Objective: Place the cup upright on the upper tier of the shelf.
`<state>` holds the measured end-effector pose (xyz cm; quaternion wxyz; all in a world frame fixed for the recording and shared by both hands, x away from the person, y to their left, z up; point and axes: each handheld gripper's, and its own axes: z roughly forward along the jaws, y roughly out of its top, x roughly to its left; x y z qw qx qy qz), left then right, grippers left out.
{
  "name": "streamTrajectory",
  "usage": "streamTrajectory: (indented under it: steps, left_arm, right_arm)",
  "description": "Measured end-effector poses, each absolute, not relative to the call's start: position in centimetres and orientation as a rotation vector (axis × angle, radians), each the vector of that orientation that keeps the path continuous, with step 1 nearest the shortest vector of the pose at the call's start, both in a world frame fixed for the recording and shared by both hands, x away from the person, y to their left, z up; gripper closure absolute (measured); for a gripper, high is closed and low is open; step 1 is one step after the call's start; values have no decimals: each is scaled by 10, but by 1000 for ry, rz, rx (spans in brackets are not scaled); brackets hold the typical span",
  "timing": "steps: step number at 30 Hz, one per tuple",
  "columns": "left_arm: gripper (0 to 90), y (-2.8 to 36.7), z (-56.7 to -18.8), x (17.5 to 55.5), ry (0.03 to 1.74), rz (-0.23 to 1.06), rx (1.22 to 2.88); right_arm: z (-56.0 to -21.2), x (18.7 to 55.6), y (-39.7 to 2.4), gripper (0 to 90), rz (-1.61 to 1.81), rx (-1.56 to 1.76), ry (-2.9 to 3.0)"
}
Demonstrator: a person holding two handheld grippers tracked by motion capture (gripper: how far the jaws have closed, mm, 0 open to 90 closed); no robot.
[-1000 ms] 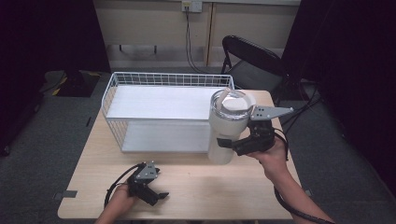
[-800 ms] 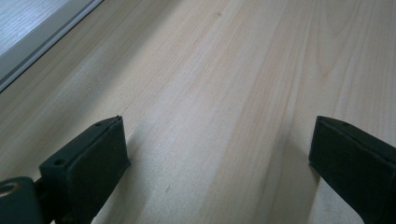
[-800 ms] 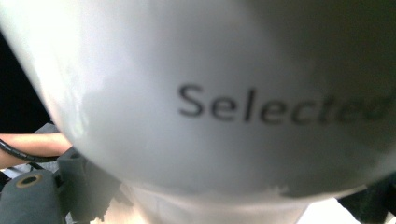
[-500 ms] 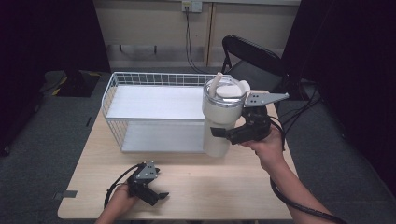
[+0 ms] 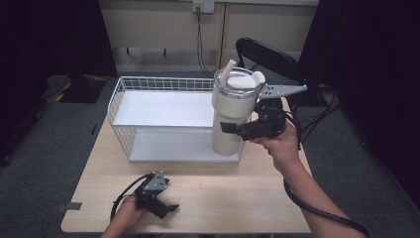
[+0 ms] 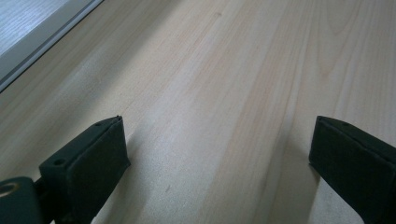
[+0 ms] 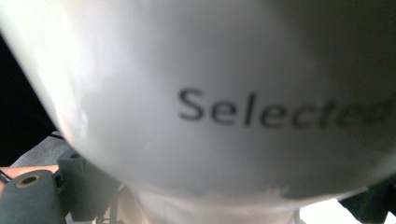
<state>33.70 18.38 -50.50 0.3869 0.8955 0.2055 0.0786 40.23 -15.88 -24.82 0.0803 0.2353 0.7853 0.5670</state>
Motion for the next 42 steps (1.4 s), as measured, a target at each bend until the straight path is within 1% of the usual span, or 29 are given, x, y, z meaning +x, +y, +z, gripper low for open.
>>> streamTrajectory:
  steps: [17, 42]
  left_arm:
    - [37, 184, -505, 337, 521, 199, 2282]
    - [37, 184, -505, 337, 521, 199, 2282]
  right_arm:
    - [-227, 414, -151, 95, 1651, 713, 2320]
    - [-214, 436, -135, 95, 1602, 736, 2283]
